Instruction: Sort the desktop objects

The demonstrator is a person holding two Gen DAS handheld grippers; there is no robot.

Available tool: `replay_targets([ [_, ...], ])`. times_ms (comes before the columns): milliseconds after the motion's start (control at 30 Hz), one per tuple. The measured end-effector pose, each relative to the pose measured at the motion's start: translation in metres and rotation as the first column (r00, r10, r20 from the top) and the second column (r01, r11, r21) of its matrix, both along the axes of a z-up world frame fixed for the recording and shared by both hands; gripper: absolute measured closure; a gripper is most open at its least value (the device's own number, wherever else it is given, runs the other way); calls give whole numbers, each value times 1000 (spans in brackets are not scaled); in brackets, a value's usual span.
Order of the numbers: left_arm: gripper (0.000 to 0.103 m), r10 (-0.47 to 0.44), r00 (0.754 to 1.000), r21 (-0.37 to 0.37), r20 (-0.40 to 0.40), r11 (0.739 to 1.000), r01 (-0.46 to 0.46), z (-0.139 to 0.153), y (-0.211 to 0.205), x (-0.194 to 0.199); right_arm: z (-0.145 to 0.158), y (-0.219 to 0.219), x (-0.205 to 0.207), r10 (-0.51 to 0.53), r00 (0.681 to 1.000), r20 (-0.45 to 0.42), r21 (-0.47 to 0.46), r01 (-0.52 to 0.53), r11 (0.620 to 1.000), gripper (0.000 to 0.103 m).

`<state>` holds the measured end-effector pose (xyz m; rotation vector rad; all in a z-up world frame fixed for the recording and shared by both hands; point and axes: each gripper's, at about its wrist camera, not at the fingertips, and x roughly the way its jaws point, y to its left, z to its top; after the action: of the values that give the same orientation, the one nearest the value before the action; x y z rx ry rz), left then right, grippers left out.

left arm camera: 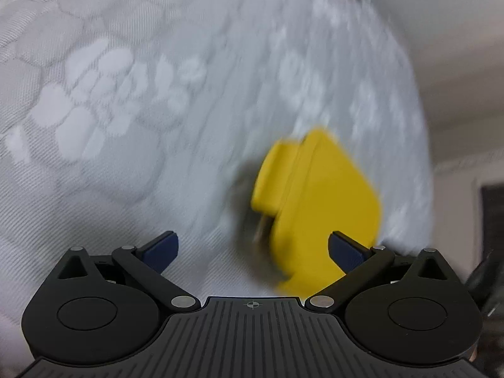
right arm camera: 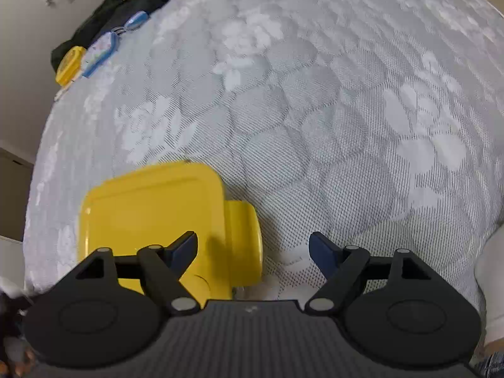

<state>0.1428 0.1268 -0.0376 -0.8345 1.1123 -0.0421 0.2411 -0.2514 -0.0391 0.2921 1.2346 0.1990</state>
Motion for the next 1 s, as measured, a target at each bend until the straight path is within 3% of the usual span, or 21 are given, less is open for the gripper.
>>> replay_targets([
  [67,0,-5,999,0,46,1000,5,8,-6,14,1,7,-3,33,999,15,-30,-32,999,37],
  [167,0,-74,985,76,154,995,63,25,-32,37,13,19,-11,115,986,119,-103,-103,989,45],
  [233,0,-127,976,79,179,990,115,26,-50,52,23,25,-17,163,966,199,-117,-142,983,49],
  [333,0,-194,969,36,155,981,191,19,-66,59,28,28,-17,176,961,213,-8,-178,984,51],
  [433,0,-223,966,-5,130,974,225,10,-69,58,19,27,-9,117,985,125,145,-134,980,51],
  [500,0,-218,969,-23,118,975,222,8,-67,55,11,30,-6,102,992,70,200,-114,973,51],
  [600,0,-210,973,-53,98,975,215,4,-63,50,11,45,-9,165,983,76,147,-175,974,49],
  [700,0,-211,975,-79,72,973,216,-1,-60,46,15,60,-15,262,961,90,36,-266,963,49],
  [833,2,-244,966,-34,83,968,247,0,-64,43,16,78,-23,342,926,158,-97,-330,939,49],
  [900,2,-234,968,-37,86,971,238,0,-62,41,15,84,-25,369,913,175,-167,-341,925,49],
  [1000,2,-229,969,-48,94,971,235,-2,-60,40,15,88,-26,361,919,157,-185,-332,925,46],
])
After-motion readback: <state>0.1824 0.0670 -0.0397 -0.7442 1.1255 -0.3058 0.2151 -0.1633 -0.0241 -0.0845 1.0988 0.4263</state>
